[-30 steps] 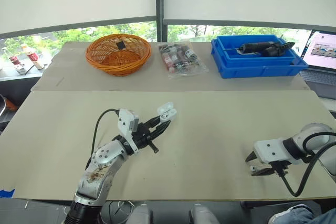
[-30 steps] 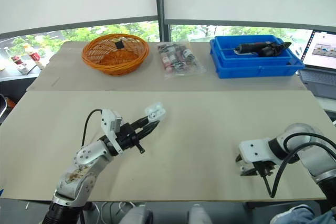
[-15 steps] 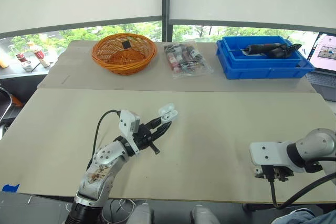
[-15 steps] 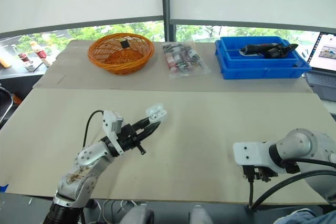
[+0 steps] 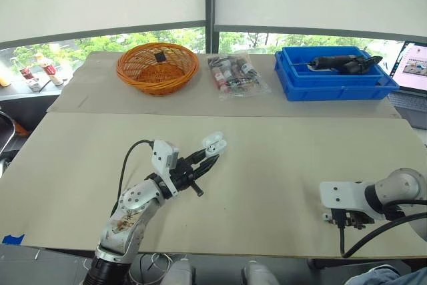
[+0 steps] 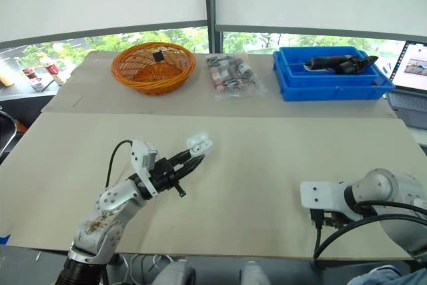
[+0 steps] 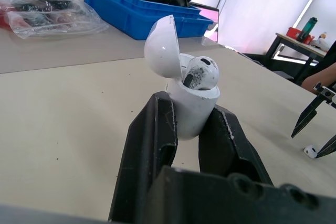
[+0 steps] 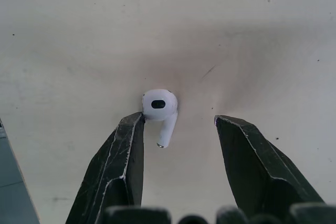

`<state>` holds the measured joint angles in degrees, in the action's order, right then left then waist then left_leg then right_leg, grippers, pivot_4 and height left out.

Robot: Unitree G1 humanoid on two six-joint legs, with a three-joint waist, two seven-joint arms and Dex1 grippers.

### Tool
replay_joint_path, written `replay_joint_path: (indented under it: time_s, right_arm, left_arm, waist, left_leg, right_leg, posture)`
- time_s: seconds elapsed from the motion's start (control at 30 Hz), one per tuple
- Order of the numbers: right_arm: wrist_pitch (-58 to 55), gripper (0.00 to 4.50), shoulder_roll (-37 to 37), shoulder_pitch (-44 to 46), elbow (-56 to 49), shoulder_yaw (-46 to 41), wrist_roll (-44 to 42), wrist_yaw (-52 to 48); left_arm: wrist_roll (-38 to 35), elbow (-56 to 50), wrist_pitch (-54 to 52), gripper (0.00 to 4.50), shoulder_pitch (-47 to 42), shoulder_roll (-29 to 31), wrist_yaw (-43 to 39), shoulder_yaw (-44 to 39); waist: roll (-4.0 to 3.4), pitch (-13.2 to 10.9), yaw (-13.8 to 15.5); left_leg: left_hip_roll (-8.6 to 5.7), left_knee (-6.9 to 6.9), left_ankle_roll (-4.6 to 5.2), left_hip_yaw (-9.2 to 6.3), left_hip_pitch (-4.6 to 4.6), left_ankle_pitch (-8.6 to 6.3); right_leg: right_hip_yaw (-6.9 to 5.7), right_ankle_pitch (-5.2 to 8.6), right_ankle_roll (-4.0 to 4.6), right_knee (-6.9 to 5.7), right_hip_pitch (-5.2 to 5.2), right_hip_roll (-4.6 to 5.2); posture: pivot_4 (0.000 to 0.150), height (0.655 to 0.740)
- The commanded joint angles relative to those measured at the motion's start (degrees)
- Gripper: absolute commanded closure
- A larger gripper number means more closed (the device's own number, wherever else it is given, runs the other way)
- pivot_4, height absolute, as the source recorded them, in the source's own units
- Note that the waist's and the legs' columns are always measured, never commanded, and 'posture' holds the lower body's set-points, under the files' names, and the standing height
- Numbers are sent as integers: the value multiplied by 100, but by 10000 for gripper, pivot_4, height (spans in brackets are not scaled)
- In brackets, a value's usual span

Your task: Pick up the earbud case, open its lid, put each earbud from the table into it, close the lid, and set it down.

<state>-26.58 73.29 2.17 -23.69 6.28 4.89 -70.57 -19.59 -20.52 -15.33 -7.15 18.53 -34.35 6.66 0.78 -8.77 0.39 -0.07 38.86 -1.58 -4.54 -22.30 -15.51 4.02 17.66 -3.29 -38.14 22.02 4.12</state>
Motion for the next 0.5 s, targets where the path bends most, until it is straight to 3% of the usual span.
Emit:
replay_joint_path:
  time_s: [0.03,0.5]
  right_arm:
    - [-85,21282,7,-27,-131,-42,-162,-124]
    - [-86,21282,-124,232,121,160,-305,-326]
  left_arm:
    - [-23,-160,45,39359,-46,-10,14,-30]
    - [2,-84,86,39359,-88,-42,2,2]
  waist:
    - [0,0,3]
    - [0,0,-3]
  left_leg:
    - [0,0,0,0,0,0]
    - [0,0,0,0,0,0]
  right_leg:
    - [0,0,0,0,0,0]
    - [0,0,0,0,0,-1]
  posture:
    - [1500,7400]
    - [1500,7400]
